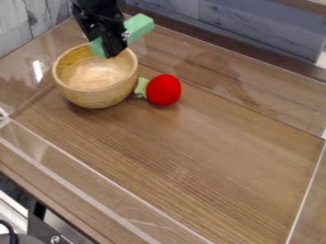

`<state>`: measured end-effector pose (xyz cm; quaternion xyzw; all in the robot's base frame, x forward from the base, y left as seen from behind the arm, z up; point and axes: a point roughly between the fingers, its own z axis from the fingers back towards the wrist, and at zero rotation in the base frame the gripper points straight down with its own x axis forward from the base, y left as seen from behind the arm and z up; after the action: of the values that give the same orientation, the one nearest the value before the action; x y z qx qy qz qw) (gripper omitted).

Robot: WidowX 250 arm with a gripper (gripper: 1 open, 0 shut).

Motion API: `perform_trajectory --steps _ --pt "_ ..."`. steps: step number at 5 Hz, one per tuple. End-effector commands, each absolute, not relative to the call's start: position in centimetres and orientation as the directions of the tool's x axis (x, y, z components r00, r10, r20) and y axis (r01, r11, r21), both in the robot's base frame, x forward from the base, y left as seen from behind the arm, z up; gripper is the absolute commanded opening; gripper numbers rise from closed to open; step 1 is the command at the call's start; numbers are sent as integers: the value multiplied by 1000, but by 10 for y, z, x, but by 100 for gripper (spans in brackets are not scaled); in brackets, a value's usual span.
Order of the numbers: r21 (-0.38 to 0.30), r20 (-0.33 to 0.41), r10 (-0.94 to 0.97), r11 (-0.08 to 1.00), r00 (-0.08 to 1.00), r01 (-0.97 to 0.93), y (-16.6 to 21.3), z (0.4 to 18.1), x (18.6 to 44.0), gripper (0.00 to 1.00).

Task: Put the green block in the brown bowl

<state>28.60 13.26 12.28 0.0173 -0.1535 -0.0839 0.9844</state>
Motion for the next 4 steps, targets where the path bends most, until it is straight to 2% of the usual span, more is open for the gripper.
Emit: perform_trajectory --steps 1,3,4 --pt "89 303 -175 984 937 155 147 132 277 0" --pt "86 263 -172 984 949 154 160 99 274 0" --pt "81 248 -128 990 960 111 163 93 271 0"
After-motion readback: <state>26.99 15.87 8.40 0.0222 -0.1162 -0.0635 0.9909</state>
